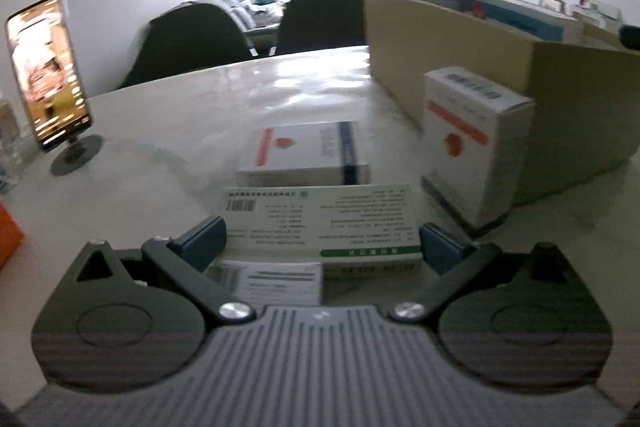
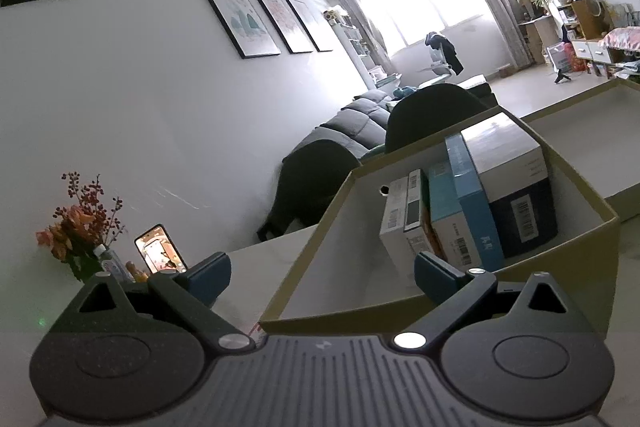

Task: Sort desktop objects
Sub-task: 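Move the left gripper toward the green-and-white medicine box on the table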

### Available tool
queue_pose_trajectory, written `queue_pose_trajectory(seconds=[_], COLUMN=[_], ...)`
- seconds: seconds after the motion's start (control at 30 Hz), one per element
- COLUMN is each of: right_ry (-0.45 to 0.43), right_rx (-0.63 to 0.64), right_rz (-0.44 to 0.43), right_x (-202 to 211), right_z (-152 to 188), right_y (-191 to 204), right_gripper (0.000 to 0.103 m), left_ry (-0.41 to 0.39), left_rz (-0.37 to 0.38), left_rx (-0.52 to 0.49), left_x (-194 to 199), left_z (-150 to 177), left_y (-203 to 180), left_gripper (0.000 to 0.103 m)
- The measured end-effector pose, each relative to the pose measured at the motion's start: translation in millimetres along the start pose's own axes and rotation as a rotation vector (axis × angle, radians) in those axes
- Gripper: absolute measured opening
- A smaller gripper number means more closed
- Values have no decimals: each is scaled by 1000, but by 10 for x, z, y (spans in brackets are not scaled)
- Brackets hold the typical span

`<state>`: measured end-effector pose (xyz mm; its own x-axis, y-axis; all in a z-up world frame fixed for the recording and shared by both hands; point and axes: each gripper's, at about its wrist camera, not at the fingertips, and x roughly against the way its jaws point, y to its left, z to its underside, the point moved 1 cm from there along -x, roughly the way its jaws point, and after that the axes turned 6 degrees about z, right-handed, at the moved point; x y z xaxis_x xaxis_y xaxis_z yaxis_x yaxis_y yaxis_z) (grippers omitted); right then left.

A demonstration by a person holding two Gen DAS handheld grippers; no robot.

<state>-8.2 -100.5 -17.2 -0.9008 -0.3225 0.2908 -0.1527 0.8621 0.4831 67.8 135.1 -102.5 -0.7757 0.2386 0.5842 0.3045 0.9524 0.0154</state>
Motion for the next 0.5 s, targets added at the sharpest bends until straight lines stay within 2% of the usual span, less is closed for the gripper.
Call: queue_pose_trajectory(seconds=[0.23,0.33,0.5], right_ry=[10,11,11], right_rx=[8,5,9], right_rz=[-13,-20,-27], right_x=[-40,-40,-42], right_z=[50,54,58], right_y=[57,74,113], right_gripper=[99,99,99], left_ry=[4,6,10], left_rz=[-63,-59,-67], left_rx=[43,78,196], left_x=[71,113,179], left_z=[39,32,-3], left_y=[154,184,337], left_gripper=[103,103,103])
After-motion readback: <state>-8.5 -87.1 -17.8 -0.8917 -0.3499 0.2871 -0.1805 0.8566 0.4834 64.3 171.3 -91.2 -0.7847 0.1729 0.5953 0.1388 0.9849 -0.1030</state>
